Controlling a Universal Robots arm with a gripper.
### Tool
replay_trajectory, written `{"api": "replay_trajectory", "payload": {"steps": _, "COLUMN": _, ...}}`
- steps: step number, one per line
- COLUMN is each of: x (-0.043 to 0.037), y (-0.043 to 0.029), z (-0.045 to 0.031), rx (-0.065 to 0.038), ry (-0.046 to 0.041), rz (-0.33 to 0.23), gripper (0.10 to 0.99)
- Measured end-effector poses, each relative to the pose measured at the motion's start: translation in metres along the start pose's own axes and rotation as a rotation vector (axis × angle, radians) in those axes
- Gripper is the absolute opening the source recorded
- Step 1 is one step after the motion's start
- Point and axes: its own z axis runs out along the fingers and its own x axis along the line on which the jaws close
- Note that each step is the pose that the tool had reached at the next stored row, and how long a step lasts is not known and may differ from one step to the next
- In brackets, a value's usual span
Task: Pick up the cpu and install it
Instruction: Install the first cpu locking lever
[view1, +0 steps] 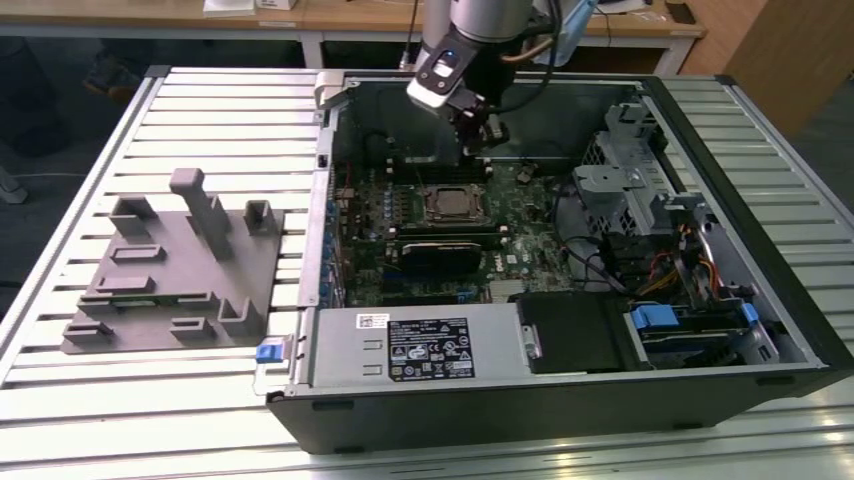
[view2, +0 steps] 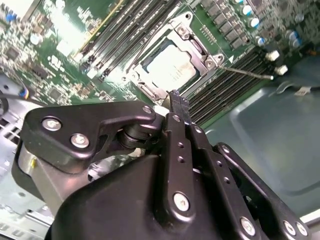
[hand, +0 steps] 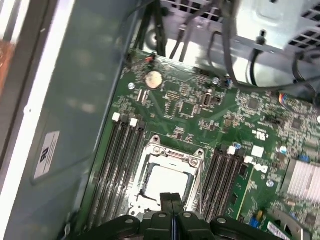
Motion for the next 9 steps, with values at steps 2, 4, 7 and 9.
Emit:
{"api": "replay_trajectory", "payload": {"steps": 2, "x": 0.0000, "y": 0.0000, "z": 0.0002, "rx": 0.000, "ry": -0.0001, "rz": -0.036, "gripper": 0.106}}
{"api": "replay_trajectory", "payload": {"steps": 4, "x": 0.0000, "y": 0.0000, "z": 0.0004, "rx": 0.001, "ry": -0.0003, "rz": -0.072, "gripper": 0.106}}
{"api": "replay_trajectory", "payload": {"steps": 7, "x": 0.0000, "y": 0.0000, "z": 0.0007, "rx": 0.001, "ry": -0.0004, "rz": -0.126, "gripper": 0.106}}
{"api": "replay_trajectory", "payload": {"steps": 9, "x": 0.0000, "y": 0.0000, "z": 0.0010, "rx": 0.001, "ry": -0.0005, "rz": -0.162, "gripper": 0.106}}
